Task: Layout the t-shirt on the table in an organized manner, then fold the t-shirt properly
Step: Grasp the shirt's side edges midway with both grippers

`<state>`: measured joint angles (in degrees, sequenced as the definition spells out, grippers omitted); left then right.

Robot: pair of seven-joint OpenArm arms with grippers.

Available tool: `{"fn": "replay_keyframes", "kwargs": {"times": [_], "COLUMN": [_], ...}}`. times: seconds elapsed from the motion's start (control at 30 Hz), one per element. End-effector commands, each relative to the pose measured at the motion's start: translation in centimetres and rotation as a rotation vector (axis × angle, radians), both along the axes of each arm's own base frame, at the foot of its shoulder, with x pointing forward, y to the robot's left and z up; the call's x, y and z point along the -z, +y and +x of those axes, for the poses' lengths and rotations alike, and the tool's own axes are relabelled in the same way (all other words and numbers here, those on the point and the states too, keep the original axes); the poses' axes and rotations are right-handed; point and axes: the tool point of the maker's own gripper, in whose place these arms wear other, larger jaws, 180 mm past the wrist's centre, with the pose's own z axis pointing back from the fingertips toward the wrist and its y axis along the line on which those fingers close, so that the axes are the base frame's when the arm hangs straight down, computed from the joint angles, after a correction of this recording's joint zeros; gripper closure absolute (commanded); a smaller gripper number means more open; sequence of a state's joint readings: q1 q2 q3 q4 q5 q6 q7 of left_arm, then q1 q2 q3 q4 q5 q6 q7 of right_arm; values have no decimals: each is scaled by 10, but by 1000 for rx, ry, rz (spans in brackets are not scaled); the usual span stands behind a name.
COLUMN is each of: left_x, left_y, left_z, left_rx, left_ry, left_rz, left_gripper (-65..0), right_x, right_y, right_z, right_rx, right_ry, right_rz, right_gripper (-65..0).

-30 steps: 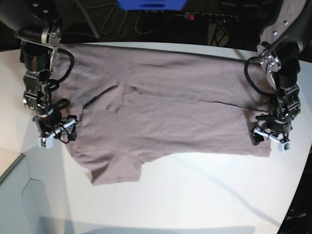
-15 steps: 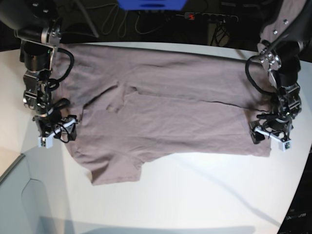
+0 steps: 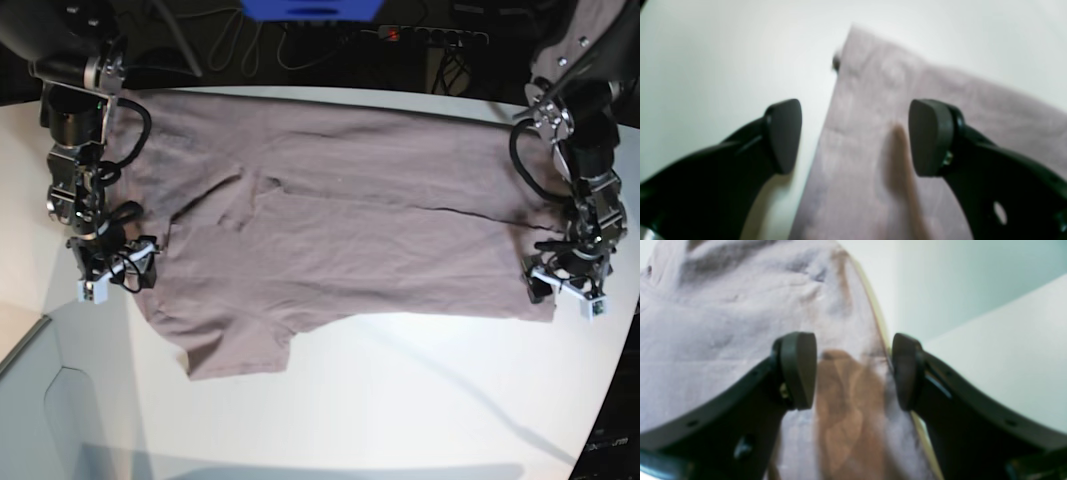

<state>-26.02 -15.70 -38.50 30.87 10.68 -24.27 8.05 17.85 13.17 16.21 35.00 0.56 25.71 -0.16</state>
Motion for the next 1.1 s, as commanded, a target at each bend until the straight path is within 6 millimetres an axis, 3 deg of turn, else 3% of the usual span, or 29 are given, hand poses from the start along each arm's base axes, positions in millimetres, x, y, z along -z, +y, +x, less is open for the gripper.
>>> {"fn": "replay_keyframes", "kwargs": {"times": [0.0, 0.13, 0.33, 0.57, 0.77, 0.87, 1.07], "left_x": [-22, -19, 7, 11, 12, 13, 13], "left_y": [9, 8, 3, 18, 14, 14, 14], "left_z": [15, 12, -4, -10, -9, -9, -9], "left_rx": [-8, -7, -11, -94, -88, -89, -89], "left_ry": [-62, -55, 7, 32, 34, 35, 35], "left_rz": [18, 15, -21, 21, 20, 18, 18], "left_gripper": [-481, -481, -481, -481, -471, -375, -114], "right_x": [24, 24, 25, 24, 24, 24, 24], "right_y": [0, 0, 0, 0, 0, 1, 1], "right_z": [-23, -23, -24, -24, -24, -24, -23], "right_rx": [-31, -31, -31, -31, -31, -34, -32], "right_ry": [143, 143, 145, 143, 143, 144, 142], "right_rz": [-19, -19, -19, -20, -20, -20, -20], "right_gripper": [-361, -361, -361, -361, -350, -271, -106]}}
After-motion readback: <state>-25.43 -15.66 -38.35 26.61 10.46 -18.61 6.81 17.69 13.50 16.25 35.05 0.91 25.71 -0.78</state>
